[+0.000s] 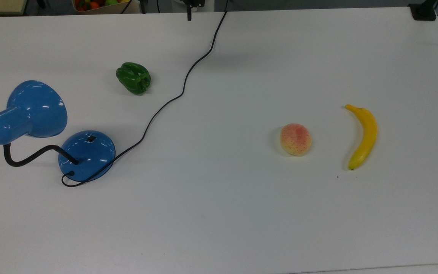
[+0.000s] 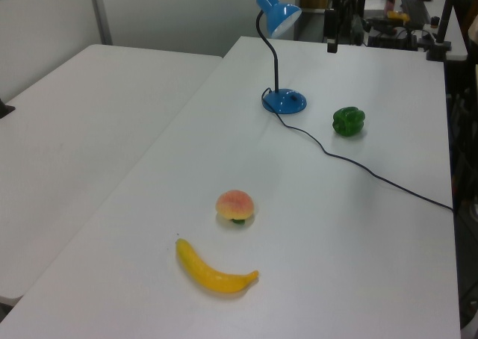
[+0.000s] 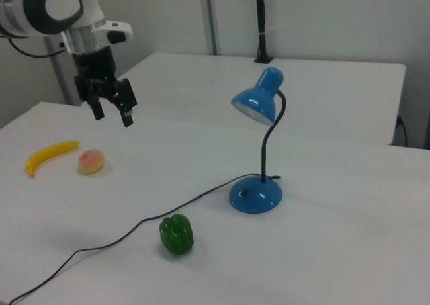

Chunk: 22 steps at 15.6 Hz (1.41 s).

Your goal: Turn on desk lamp

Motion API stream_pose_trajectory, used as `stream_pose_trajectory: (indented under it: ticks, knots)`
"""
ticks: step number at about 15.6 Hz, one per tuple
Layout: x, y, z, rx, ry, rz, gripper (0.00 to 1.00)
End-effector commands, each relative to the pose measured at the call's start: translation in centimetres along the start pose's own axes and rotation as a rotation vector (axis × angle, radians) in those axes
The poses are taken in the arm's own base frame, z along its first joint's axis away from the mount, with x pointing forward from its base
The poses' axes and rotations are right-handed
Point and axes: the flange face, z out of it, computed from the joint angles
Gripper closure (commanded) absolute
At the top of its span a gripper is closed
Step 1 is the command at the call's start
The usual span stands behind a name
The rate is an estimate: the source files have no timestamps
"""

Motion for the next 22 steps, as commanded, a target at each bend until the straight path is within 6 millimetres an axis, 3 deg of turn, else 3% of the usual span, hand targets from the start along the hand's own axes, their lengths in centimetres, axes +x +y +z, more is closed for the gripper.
stream_pose_trajectory:
  ticks: [1,15,16,17,19,21,22]
  knots:
    - [-0.48,0.11,-0.21,0.014,-0.018,-0.019,0.00]
    - [-0.47,0.20,-0.21,0.014,-0.019,-0.019,0.01]
    - [-0.47,0.21,-0.21,0.012,-0.018,-0.019,0.07]
    - [-0.47,0.21,-0.21,0.012,-0.018,-0.022,0.19]
    - [-0.45,0.21,-0.22,0.013,-0.017,-0.026,0.63]
    - [-0.45,0.23,-0.22,0.011,-0.017,-0.025,0.98]
    - [-0.46,0.14,-0.23,0.011,-0.017,-0.026,1.00]
